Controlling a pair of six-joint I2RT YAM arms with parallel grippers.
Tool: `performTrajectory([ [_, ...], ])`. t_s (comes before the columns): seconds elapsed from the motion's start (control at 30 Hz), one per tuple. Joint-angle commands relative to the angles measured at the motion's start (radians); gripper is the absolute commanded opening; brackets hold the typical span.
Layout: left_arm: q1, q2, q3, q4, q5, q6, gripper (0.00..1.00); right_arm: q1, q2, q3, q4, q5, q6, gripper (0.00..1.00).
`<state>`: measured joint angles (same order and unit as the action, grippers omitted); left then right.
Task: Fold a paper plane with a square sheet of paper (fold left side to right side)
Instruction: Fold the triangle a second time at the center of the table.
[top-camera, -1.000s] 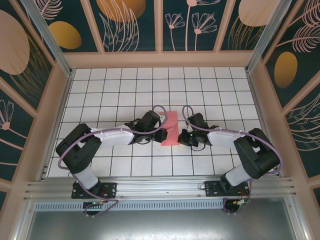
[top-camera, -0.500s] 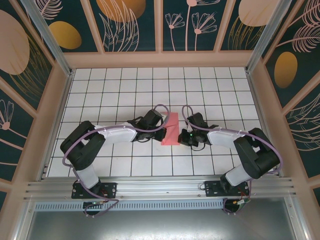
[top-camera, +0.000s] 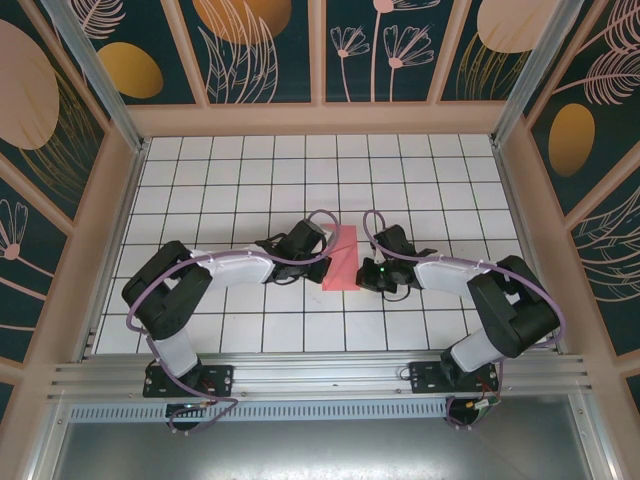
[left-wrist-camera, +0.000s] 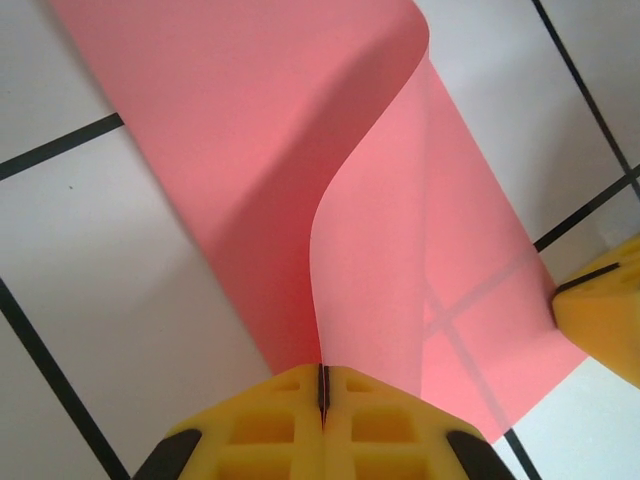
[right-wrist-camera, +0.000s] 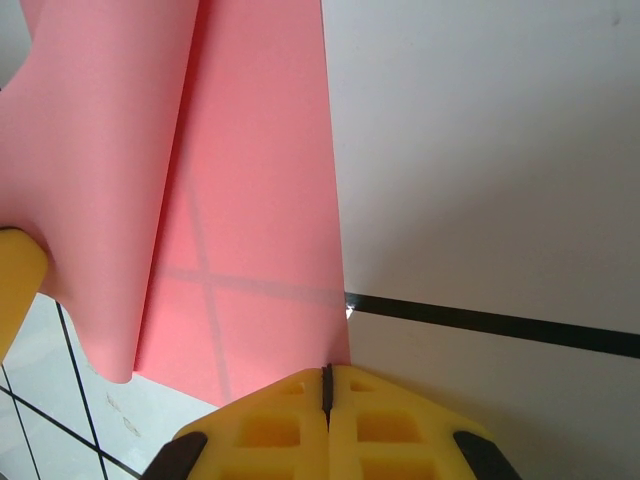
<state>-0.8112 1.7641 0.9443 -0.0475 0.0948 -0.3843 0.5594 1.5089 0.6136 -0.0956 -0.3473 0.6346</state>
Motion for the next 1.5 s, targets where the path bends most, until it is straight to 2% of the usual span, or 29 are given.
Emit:
performTrajectory([
  [0.0, 0.006, 0.016, 0.051, -0.022, -0.017, 0.027, 0.02, 0.009, 0.030, 0.011, -0.069, 0.033, -0.013, 0.00],
  [1.13, 0.007, 0.102, 0.084, -0.004, 0.012, 0.040, 0.01, 0.015, 0.048, 0.018, -0.073, 0.030, -0.024, 0.00],
  [1.47, 0.006, 0.087, 0.082, -0.018, -0.026, 0.046, 0.01, 0.016, 0.056, 0.025, -0.088, 0.036, -0.027, 0.00],
])
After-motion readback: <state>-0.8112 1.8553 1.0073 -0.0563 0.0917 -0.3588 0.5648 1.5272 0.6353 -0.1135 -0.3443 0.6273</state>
